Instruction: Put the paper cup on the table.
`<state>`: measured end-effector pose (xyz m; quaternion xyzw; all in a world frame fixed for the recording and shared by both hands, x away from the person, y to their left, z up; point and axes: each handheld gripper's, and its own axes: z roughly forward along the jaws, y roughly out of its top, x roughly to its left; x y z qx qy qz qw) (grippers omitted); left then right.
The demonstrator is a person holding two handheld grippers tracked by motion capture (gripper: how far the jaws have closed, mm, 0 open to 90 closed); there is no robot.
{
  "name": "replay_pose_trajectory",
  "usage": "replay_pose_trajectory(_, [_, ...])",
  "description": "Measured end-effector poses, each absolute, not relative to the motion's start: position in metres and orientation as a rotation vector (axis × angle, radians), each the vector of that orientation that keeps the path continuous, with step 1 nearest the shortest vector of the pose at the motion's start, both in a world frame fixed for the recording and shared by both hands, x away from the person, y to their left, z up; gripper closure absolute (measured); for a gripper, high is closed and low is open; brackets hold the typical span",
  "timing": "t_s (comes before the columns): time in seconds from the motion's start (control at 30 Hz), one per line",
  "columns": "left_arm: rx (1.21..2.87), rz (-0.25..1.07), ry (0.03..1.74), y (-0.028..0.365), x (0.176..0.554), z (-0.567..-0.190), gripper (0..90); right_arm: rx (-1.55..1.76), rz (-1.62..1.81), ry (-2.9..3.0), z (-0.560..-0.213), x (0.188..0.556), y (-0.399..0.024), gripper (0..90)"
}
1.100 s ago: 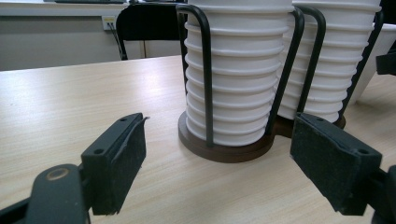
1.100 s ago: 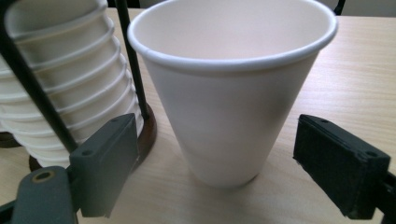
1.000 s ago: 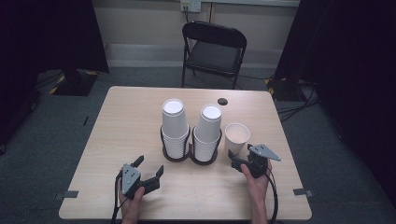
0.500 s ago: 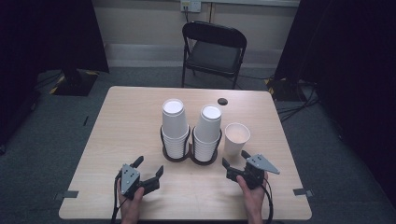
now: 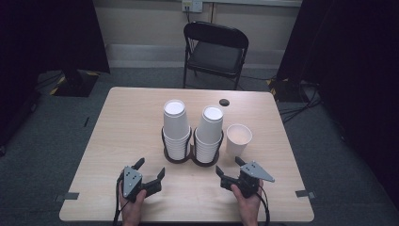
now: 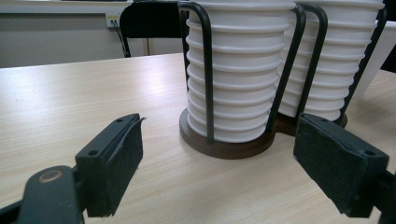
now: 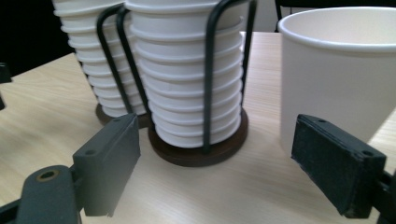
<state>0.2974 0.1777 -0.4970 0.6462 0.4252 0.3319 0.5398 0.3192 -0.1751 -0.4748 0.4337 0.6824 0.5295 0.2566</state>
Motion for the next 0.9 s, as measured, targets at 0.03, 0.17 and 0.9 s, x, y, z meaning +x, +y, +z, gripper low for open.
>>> replay_pose_trajectory(0.03, [1.534,0.785,1.011,0.178,0.297,-0.497,15.8,1.173,1.446,1.847,-0.476,0.318,-0.173,15.2])
replay_pose_trajectory(0.17, [1.536,0.782,1.010,0.178,0.298,-0.497,15.9,1.171,1.444,1.884,-0.480,0.318,-0.166,15.6])
replay_pose_trajectory(0.9, [1.533,0.787,1.006,0.178,0.297,-0.497,16.2,1.120,1.542,1.799,-0.496,0.311,-0.149,14.1])
